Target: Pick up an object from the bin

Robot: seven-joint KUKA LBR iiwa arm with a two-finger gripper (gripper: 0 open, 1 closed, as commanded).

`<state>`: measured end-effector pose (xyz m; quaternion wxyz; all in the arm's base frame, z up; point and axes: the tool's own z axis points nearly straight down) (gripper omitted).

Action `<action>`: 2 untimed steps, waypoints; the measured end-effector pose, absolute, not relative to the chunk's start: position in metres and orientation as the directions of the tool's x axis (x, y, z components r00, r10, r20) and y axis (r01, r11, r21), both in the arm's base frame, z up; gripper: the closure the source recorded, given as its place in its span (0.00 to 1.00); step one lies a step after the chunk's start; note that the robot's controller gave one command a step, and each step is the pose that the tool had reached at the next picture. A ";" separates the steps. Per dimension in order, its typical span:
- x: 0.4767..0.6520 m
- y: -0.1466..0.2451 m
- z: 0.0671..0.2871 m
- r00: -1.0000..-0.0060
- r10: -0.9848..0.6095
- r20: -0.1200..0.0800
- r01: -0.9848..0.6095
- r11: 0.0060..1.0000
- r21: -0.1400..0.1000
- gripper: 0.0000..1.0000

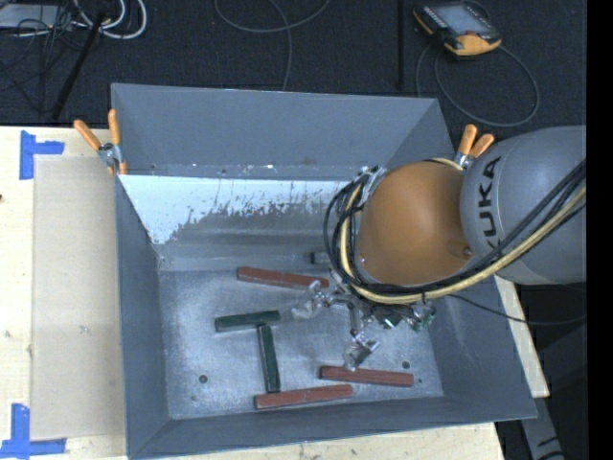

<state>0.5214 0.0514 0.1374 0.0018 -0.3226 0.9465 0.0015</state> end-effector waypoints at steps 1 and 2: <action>0.483 0.013 0.074 -0.802 -0.598 -0.011 -0.598 0.802 -0.005 1.00; 0.483 0.013 0.074 -0.801 -0.598 -0.011 -0.598 0.801 -0.005 1.00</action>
Offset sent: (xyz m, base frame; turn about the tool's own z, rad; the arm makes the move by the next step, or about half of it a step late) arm 0.0000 0.0000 0.0000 0.0000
